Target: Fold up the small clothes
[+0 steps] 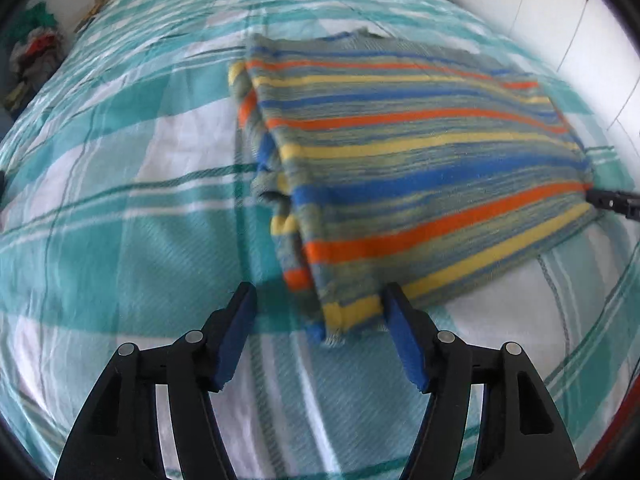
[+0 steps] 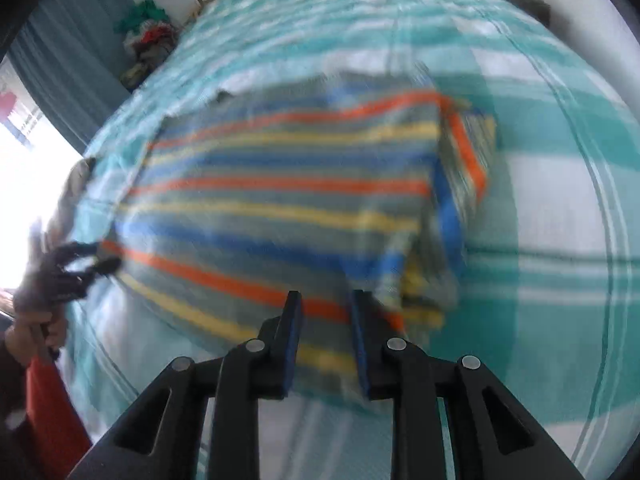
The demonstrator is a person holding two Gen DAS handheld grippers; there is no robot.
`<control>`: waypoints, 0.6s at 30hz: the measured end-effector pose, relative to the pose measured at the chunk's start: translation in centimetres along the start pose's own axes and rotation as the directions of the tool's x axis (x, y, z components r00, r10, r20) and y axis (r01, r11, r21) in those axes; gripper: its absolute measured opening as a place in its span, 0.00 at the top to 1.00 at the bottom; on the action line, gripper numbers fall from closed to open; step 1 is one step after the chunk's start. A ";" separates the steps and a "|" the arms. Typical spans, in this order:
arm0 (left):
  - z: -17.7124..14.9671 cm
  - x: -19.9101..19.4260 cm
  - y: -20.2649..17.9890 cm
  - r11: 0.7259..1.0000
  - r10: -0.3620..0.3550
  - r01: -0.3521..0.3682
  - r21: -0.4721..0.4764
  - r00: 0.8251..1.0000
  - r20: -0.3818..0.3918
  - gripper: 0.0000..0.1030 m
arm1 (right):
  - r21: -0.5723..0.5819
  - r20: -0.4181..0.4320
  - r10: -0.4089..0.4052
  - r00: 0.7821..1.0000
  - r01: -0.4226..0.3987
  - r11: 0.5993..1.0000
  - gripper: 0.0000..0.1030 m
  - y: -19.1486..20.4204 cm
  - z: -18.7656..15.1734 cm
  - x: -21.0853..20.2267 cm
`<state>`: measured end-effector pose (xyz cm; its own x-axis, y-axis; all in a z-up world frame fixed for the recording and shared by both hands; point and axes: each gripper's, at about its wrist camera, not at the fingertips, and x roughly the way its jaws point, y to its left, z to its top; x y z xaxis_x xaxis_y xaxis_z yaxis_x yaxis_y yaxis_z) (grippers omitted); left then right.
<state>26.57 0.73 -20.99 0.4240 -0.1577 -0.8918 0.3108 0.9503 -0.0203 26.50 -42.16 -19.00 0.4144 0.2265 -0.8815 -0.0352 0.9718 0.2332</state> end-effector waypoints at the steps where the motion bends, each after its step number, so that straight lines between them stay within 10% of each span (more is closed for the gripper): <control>1: -0.7 -0.8 0.6 0.999 0.006 -0.006 -0.034 1.000 -0.009 0.32 | 0.027 0.035 -0.009 0.999 0.009 1.000 0.89 -0.5 -1.0 -0.9; 4: -2.8 -3.3 1.2 0.992 0.055 -0.056 -0.111 0.998 -0.009 0.30 | 0.051 0.107 -0.141 0.984 0.136 0.989 0.66 0.6 -3.1 -4.0; 7: -5.7 -5.1 0.3 0.986 0.036 -0.029 -0.167 0.999 0.039 0.18 | 0.090 0.183 -0.082 0.980 0.066 0.994 0.56 3.2 -5.5 -6.0; 18: -13.3 -5.1 -3.5 0.980 0.160 -0.145 -0.137 0.981 0.105 0.01 | -0.014 0.208 -0.136 0.969 0.142 0.990 0.39 11.6 -13.5 -2.0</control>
<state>12.00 1.84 -22.39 0.5553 -0.0307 -0.8311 0.1263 0.9908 0.0478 13.01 -30.46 -20.05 0.5954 0.0738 -0.8000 0.0114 0.9949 0.1003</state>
